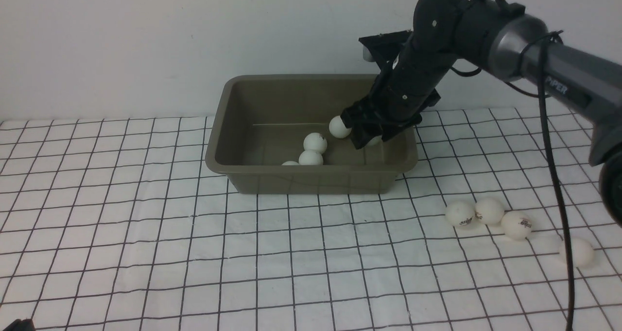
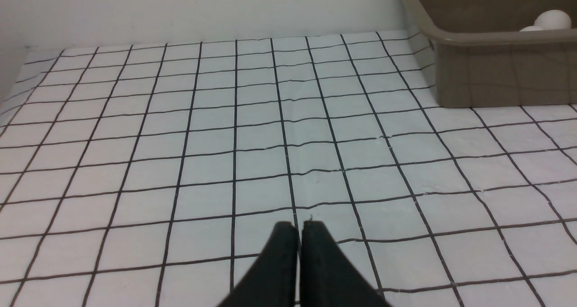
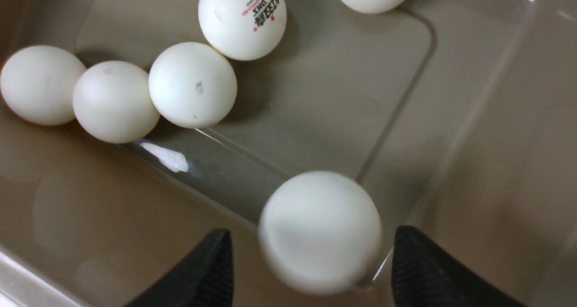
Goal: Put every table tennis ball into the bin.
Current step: Use the right arm to put the table tennis ball into the box, then use the right arm to clamp the table tennis ball closest to it
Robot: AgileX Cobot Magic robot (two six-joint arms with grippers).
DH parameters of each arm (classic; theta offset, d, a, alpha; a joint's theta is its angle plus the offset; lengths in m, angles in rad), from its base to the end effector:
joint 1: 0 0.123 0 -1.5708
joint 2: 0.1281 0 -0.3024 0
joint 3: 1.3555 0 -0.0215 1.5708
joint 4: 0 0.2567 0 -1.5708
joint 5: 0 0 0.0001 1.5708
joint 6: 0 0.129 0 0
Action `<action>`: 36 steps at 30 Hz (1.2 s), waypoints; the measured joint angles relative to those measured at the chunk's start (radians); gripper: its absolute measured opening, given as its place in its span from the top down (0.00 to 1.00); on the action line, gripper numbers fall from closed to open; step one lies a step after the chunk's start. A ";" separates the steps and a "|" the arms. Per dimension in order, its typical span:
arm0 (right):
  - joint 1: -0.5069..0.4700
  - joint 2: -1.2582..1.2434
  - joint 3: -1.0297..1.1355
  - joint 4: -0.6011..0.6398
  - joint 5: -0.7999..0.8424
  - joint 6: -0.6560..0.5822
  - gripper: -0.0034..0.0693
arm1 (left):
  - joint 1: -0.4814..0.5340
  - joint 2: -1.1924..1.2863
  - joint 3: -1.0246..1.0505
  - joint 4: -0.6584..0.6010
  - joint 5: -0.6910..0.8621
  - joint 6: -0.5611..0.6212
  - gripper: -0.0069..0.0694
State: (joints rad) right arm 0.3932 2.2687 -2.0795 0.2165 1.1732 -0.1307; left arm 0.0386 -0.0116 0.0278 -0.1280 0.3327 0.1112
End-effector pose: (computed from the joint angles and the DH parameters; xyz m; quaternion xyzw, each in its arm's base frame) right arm 0.4684 0.2219 0.2026 -0.2288 0.9567 0.1229 0.1314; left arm 0.0789 -0.0023 0.1647 -0.0065 0.7925 -0.0078 0.6098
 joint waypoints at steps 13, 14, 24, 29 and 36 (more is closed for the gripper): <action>-0.033 -0.123 -0.162 -0.110 0.075 0.048 0.33 | 0.000 0.000 0.000 0.000 0.000 0.000 0.91; -0.045 -0.154 -0.148 -0.116 0.076 0.050 0.33 | 0.000 0.000 0.000 0.000 0.000 0.000 0.91; -0.337 -0.657 0.338 -0.203 0.082 0.052 0.33 | 0.000 0.000 0.000 0.000 0.000 0.000 0.91; -0.366 -0.766 0.577 -0.201 0.084 0.052 0.33 | 0.000 0.000 0.000 0.000 0.000 0.000 0.91; -0.366 -0.778 0.822 -0.196 -0.003 0.052 0.32 | 0.000 0.000 0.000 0.000 0.000 0.000 0.91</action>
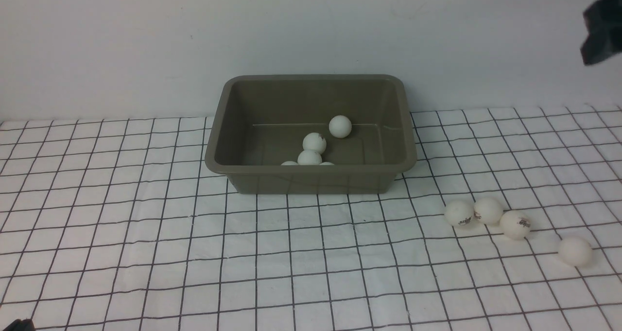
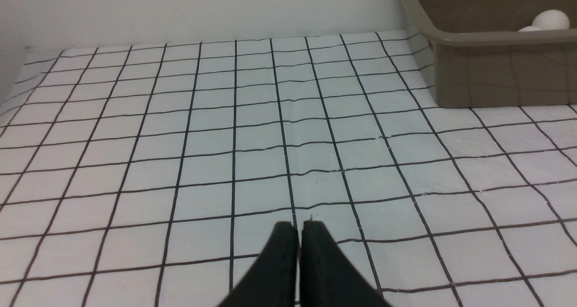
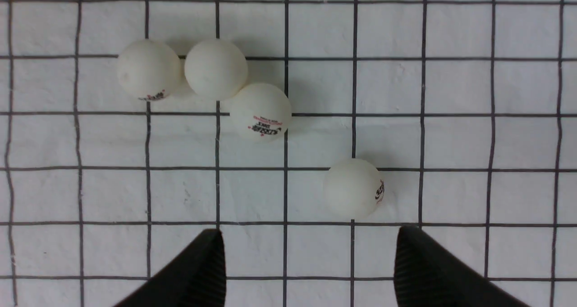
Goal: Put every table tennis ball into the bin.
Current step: Use the right arm to clamp the table tennis ball closest to it
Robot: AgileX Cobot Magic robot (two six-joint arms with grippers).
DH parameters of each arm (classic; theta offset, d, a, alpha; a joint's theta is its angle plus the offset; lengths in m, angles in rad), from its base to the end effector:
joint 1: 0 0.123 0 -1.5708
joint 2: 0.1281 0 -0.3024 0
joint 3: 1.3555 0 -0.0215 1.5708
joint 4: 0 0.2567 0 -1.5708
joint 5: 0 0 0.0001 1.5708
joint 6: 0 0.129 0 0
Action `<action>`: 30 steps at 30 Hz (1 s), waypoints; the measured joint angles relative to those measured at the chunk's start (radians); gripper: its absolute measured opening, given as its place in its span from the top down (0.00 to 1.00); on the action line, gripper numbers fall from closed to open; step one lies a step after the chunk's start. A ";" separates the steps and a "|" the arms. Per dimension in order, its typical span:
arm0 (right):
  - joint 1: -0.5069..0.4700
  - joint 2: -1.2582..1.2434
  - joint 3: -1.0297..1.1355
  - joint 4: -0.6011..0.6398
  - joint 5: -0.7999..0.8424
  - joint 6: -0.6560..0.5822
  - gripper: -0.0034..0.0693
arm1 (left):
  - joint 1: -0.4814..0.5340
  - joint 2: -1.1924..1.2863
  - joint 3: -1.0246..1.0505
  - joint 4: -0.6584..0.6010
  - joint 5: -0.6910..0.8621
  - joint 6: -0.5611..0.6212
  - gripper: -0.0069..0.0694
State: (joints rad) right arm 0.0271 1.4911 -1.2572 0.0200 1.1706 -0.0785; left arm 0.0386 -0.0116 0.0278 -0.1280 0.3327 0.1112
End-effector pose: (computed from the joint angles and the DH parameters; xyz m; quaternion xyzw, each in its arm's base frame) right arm 0.3038 0.0106 0.2839 -0.0497 0.9907 0.0064 0.1266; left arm 0.0789 -0.0023 0.1647 -0.0065 0.7925 -0.0078 0.6098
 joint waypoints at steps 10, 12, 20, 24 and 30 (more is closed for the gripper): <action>-0.001 0.043 0.193 -0.057 -0.211 0.015 0.32 | 0.000 0.000 0.000 0.000 0.000 0.000 0.91; -0.001 0.070 0.196 -0.078 -0.231 0.030 0.32 | 0.000 0.000 0.000 0.000 0.000 0.000 0.91; -0.001 0.160 0.198 -0.123 -0.253 0.054 0.32 | 0.000 0.000 0.000 0.000 0.000 0.000 0.91; -0.001 0.197 0.198 -0.127 -0.265 0.056 0.32 | 0.000 0.000 0.000 0.000 0.000 0.000 0.91; -0.001 0.243 0.198 -0.150 -0.270 0.073 0.32 | 0.000 0.000 0.000 0.000 0.000 0.000 0.91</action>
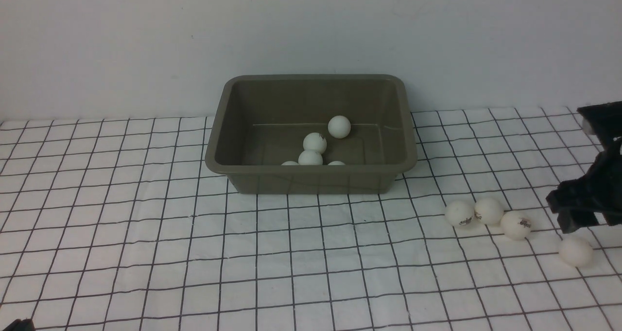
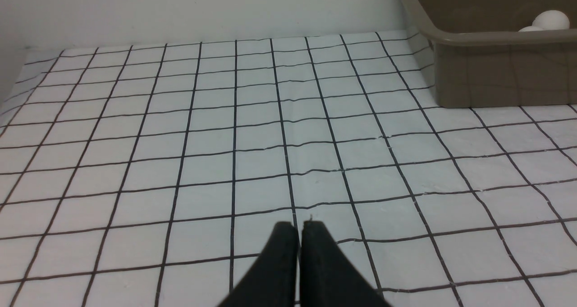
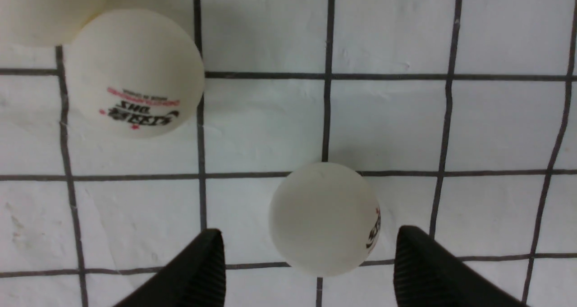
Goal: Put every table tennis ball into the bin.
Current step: Use the right arm to clamp the table tennis ball closest to it
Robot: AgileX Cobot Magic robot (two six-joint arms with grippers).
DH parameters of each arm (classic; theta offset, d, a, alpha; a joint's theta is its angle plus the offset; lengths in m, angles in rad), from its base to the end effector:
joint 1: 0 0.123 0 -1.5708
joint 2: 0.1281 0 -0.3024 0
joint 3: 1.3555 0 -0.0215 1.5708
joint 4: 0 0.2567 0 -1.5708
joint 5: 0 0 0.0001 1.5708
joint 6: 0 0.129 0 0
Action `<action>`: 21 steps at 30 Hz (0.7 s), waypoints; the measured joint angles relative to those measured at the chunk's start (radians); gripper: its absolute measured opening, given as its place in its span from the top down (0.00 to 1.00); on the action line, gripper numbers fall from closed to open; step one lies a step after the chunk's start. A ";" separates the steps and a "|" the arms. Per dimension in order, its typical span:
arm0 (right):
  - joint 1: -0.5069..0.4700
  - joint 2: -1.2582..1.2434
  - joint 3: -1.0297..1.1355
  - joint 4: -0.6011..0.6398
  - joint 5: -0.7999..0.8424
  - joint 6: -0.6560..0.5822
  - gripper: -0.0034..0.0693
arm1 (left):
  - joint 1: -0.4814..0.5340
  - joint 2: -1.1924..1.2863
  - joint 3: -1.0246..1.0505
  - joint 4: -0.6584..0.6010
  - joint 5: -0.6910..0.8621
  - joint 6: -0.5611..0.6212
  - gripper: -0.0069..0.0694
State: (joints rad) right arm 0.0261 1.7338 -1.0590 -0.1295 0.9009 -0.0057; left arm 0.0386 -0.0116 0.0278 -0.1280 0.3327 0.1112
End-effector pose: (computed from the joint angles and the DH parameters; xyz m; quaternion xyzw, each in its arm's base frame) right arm 0.3236 -0.0046 0.1604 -0.0539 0.9963 -0.0519 0.0416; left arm 0.0789 -0.0023 0.1647 -0.0065 0.7925 -0.0078 0.6098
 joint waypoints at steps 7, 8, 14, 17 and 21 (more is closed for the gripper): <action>-0.004 0.043 0.000 -0.041 -0.009 0.039 0.32 | 0.000 0.000 0.000 0.000 0.000 0.000 0.91; -0.005 0.049 0.000 -0.042 -0.015 0.039 0.32 | 0.000 0.000 0.000 0.000 0.000 0.000 0.91; -0.029 0.081 0.000 -0.046 -0.057 0.039 0.32 | 0.000 0.000 0.000 0.000 0.000 0.000 0.91; -0.035 0.102 0.000 -0.039 -0.063 0.039 0.32 | 0.000 0.000 0.000 0.000 0.000 0.000 0.91; -0.035 0.133 0.000 -0.011 -0.069 0.034 0.33 | 0.000 0.000 0.000 0.000 0.000 0.000 0.91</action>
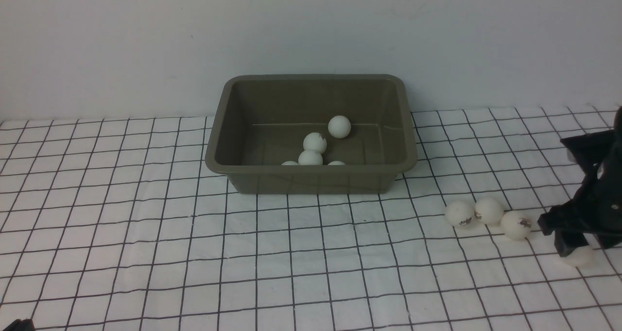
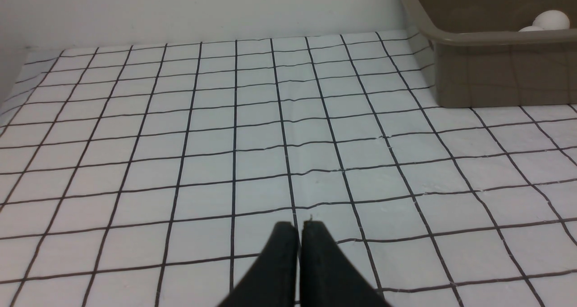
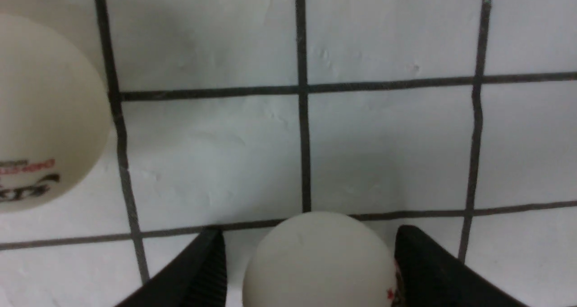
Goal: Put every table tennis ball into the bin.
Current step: Use the right arm to clamp the table tennis ball closest to it
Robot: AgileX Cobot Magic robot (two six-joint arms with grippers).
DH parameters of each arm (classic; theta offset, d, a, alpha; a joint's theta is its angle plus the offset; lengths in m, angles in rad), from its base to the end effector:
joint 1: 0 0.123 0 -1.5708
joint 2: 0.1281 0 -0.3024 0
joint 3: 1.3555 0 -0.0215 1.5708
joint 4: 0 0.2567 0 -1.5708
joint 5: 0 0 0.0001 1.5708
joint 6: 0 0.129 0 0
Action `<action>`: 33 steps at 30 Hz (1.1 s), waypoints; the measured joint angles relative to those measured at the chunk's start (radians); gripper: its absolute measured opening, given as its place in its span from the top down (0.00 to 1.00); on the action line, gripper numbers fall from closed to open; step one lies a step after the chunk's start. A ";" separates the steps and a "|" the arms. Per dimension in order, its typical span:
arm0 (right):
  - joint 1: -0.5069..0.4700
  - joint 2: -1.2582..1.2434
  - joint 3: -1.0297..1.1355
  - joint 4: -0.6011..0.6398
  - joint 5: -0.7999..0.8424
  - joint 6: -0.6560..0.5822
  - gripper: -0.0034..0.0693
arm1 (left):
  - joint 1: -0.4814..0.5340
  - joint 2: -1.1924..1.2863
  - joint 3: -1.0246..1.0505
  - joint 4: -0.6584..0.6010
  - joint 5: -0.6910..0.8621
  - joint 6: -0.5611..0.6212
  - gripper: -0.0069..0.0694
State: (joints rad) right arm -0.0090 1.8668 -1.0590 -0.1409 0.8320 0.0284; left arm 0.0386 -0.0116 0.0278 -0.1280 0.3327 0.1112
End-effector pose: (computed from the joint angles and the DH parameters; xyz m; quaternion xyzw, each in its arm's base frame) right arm 0.3342 -0.0164 0.1171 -0.0283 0.9982 -0.0524 0.0096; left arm 0.0789 -0.0023 0.1647 -0.0065 0.7925 -0.0078 0.6098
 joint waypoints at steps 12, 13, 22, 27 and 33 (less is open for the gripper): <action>0.000 -0.009 -0.026 0.014 0.019 -0.002 0.46 | 0.000 0.000 0.000 0.000 0.000 0.000 0.91; 0.000 -0.024 -0.061 0.015 0.045 -0.002 0.46 | 0.000 0.000 0.000 0.000 0.000 0.000 0.91; 0.069 -0.086 -0.427 0.236 0.225 -0.160 0.46 | 0.000 0.000 0.000 0.000 0.000 0.000 0.91; 0.231 -0.013 -0.607 0.334 0.226 -0.193 0.46 | 0.000 0.000 0.000 0.000 0.000 0.000 0.91; 0.349 0.149 -0.777 0.348 0.222 -0.194 0.46 | 0.000 0.000 0.000 0.000 0.000 0.000 0.91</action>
State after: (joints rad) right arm 0.3398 2.0154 -1.8361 0.2074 1.0543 -0.1652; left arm 0.0386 -0.0116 0.0278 -0.1280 0.3327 0.1112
